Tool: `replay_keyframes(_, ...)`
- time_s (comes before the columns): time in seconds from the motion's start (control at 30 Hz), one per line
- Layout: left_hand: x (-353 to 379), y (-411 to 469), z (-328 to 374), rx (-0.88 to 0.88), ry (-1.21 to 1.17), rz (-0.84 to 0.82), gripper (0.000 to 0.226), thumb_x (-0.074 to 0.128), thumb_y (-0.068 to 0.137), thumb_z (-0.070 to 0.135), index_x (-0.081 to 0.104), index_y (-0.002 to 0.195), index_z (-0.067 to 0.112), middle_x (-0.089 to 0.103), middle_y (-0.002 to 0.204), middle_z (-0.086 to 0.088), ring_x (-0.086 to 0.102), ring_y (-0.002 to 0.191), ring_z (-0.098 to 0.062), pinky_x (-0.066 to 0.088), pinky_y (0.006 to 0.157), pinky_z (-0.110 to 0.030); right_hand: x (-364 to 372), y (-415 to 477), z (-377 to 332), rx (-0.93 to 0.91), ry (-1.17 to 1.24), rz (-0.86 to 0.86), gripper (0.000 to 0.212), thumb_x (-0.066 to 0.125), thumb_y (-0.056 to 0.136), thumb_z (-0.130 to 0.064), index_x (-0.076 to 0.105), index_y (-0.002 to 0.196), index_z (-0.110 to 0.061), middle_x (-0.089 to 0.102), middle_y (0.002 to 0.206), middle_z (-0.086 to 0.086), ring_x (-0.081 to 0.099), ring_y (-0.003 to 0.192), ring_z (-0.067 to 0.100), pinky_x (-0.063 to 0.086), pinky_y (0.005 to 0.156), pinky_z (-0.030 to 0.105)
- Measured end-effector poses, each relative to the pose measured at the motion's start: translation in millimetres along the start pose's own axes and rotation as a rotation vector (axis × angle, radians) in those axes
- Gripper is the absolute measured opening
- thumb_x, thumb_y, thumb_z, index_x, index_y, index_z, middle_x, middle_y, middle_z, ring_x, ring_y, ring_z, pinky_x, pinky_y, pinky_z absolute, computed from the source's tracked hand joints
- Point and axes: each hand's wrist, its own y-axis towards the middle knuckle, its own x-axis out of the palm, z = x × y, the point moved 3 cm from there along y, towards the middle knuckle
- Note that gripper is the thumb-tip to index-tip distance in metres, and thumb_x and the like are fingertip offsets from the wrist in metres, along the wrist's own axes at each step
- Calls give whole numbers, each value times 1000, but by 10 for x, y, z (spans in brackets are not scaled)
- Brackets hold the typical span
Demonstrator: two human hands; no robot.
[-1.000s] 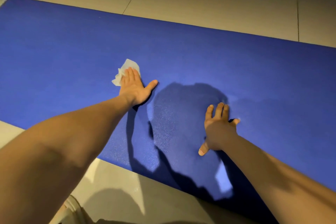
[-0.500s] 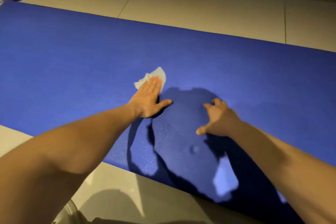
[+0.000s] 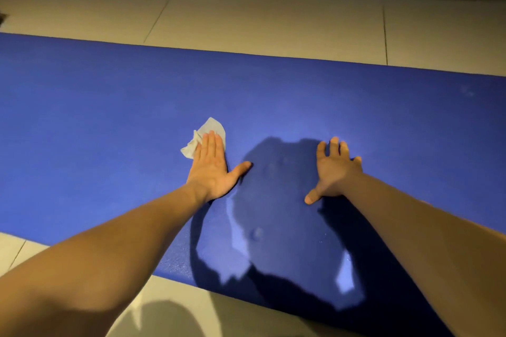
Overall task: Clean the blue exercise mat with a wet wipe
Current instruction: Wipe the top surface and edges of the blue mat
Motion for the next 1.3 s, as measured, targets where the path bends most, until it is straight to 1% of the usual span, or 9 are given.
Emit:
replay_keyframes(0.2, 235, -5, 797, 331, 37, -59, 107, 28, 91, 79, 9, 161, 0, 0, 169, -18, -5, 156, -39, 0, 127, -48, 7, 15, -10, -4, 16, -22, 156, 85, 62, -69, -21, 156, -6, -25, 163, 23, -17, 152, 44, 17, 118, 66)
replay_keyframes(0.3, 292, -129, 957, 518, 193, -129, 103, 18, 94, 76, -5, 161, 2, -20, 166, -11, -23, 154, -24, -18, 124, -37, 13, 20, -5, -1, 11, -20, 156, 84, 61, -70, -21, 156, -6, -24, 163, 22, -17, 152, 43, 17, 119, 65)
replay_keyframes(0.37, 180, -149, 814, 595, 256, -121, 99, 28, 98, 74, -3, 162, 5, -13, 169, -8, -17, 156, -21, -13, 126, -36, 16, 31, 3, 2, 9, -25, 157, 85, 60, -70, -21, 156, -6, -24, 163, 23, -18, 152, 43, 17, 118, 65)
replay_keyframes(0.47, -15, -65, 289, 468, 127, -59, 103, 34, 93, 79, 6, 163, 9, 4, 170, -7, 5, 157, -26, 3, 129, -41, 14, 44, -7, -1, -5, -29, 156, 84, 62, -70, -22, 156, -4, -24, 163, 24, -17, 151, 45, 18, 118, 65)
replay_keyframes(0.67, -67, 7, -141, -78, 76, -33, 111, 22, 91, 84, -7, 161, 3, -15, 169, -14, -16, 156, -26, -9, 127, -42, 19, 61, -21, 11, -2, -22, 156, 86, 61, -66, -20, 156, -3, -23, 163, 26, -16, 151, 46, 20, 117, 66)
replay_keyframes(0.83, 253, -210, 704, 214, -41, -20, 112, 31, 89, 83, 7, 161, 0, 1, 169, -18, -8, 157, -32, -3, 127, -45, 4, 68, -36, 16, -6, -33, 157, 88, 60, -65, -20, 156, -2, -23, 162, 26, -17, 151, 47, 20, 116, 68)
replay_keyframes(1.0, 437, -356, 1078, 467, 77, -120, 94, 23, 101, 71, -8, 161, 6, -20, 168, -9, -26, 153, -19, -9, 127, -40, 6, 63, -25, 13, -4, -28, 159, 87, 58, -68, -21, 156, -4, -24, 163, 24, -17, 152, 44, 20, 115, 67)
replay_keyframes(1.13, 242, -331, 557, 404, 143, -65, 109, 14, 89, 85, -1, 163, 7, -11, 170, -8, -16, 157, -21, -5, 128, -40, 15, 53, -7, 4, 0, -29, 157, 86, 60, -68, -21, 156, -4, -24, 163, 24, -18, 151, 46, 19, 115, 68)
replay_keyframes(1.3, 151, -463, -66, 72, 47, -9, 110, 21, 90, 85, -10, 161, 7, -20, 169, -9, -23, 154, -19, -13, 126, -35, 16, 48, -23, 4, 1, -20, 157, 86, 60, -68, -20, 156, -3, -24, 163, 25, -18, 151, 45, 19, 116, 68)
